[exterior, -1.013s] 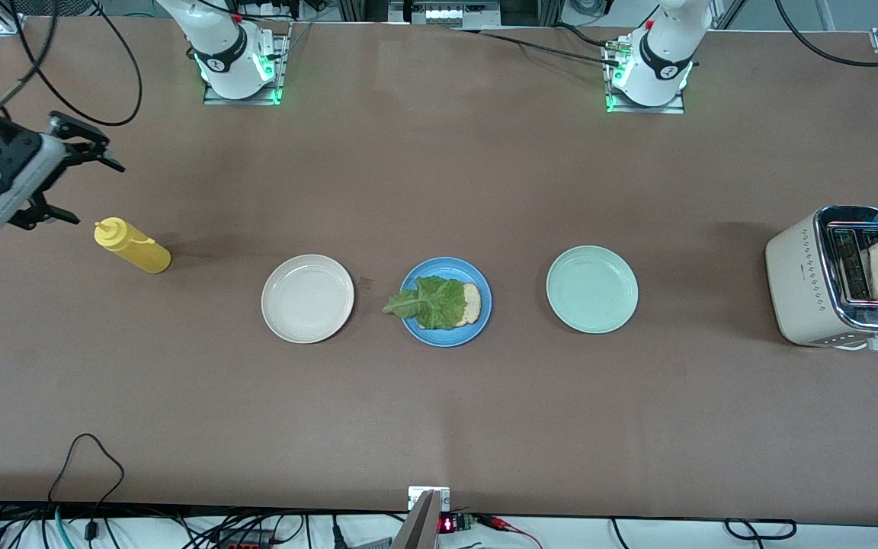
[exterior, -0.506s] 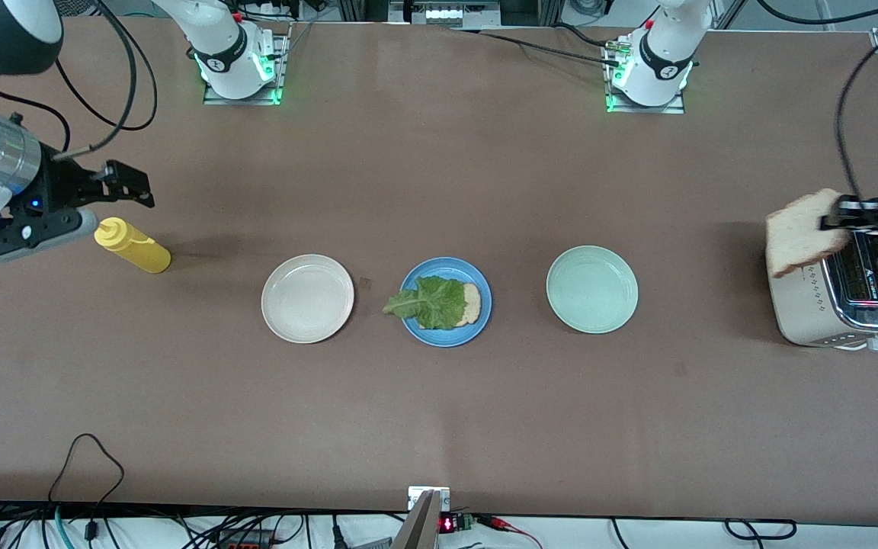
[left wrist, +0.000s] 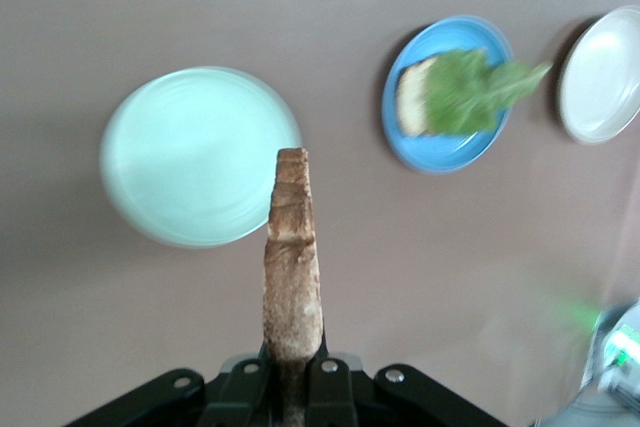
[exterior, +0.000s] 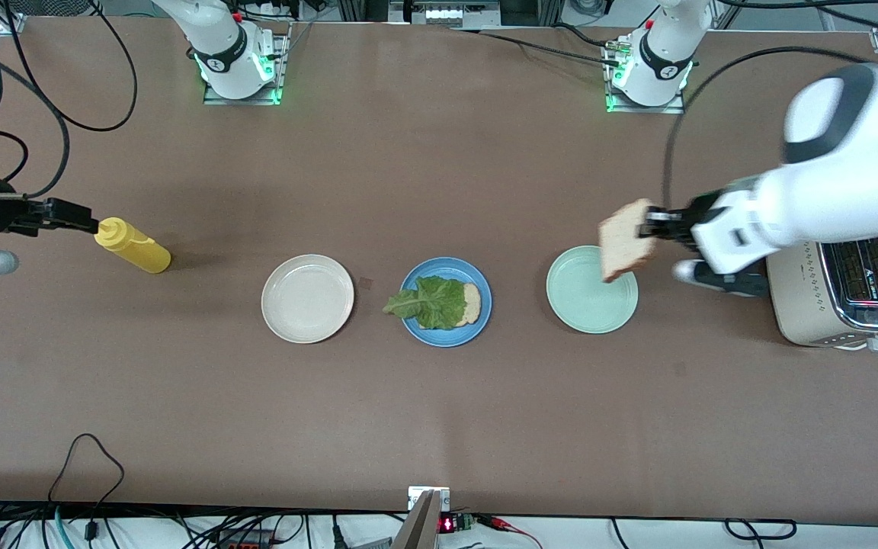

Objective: Make sandwich in blue plate with both arms
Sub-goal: 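Lift the toast slice from the toaster toward the blue plate with the left gripper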

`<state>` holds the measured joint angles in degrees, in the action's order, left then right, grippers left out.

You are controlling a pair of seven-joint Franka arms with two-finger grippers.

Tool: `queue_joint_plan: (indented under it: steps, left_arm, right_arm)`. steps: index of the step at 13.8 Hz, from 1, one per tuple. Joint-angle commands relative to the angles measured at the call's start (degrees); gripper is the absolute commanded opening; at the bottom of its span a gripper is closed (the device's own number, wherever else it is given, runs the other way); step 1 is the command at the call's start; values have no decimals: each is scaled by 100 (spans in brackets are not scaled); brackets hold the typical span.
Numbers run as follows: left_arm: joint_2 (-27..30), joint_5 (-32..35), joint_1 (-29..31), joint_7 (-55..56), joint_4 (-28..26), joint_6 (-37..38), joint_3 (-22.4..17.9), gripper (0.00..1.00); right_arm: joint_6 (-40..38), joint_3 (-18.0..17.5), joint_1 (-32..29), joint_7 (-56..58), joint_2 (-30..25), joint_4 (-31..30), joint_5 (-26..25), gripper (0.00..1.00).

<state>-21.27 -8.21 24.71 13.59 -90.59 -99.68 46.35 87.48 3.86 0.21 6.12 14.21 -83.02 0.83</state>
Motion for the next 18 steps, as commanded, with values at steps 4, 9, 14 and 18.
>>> queue_joint_plan:
  steps: [4, 9, 14, 18]
  left_arm:
    - [-920, -93, -1529, 1743, -266, -2473, 85, 1]
    - [-2292, -41, -2408, 1946, -3, -4515, -81, 1]
    - [-2644, -5, -2471, 1850, 226, -4525, -258, 1]
    - [-2750, -32, -2462, 1439, 235, -4525, -504, 1]
  right_arm:
    - [-91, 27, 190, -181, -401, -266, -241, 100]
    - [304, 45, 163, -137, -718, -716, -302, 100]
    - [279, 1, 164, -181, -753, -654, -232, 100]
    - [226, 9, 146, -181, -744, -646, -214, 100]
